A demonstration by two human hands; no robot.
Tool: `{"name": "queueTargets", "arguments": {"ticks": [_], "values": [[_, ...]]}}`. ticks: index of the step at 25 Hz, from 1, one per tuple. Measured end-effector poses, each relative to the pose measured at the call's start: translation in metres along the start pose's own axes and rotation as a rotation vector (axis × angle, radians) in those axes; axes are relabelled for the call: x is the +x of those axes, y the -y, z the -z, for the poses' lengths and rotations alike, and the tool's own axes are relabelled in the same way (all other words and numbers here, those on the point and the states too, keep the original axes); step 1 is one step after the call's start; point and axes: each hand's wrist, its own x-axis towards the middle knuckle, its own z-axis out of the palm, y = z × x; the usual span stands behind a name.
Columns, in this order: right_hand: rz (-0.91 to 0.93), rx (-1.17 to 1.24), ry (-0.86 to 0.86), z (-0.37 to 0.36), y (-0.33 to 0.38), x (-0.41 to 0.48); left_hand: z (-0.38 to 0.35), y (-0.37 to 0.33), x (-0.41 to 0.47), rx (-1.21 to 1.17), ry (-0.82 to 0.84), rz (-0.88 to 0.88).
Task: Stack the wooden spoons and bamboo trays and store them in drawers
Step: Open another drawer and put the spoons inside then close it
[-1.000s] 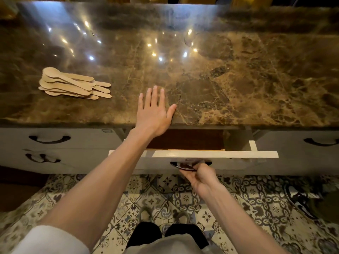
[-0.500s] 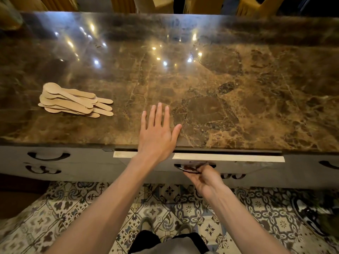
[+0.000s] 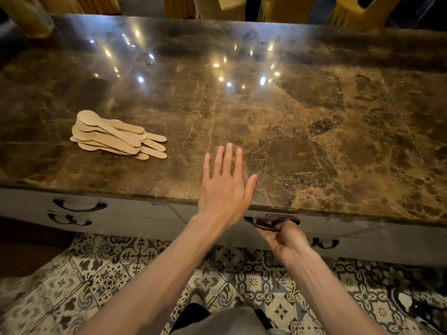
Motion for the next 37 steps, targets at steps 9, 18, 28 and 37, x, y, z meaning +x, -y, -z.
{"name": "queueTargets", "arguments": {"ticks": [9,18,28,37], "values": [[0.454,-0.223,-0.084,0.003,-0.109,-0.018,0.042,0.03,-0.024,-0.528,-0.186,-0.313],[0.005,0.265,0.305,-0.157,-0.284,-0.054,0.126,0.316,-0.054,-0.367,-0.365,0.006],[-0.052,0.383,0.205,-0.259,-0.358,-0.059,0.067,0.423,-0.017,-0.125,-0.065,0.186],[0.028,0.494,0.182,-0.28,-0.368,-0.05,0.063,0.424,-0.016,-0.183,-0.094,0.177]]}}
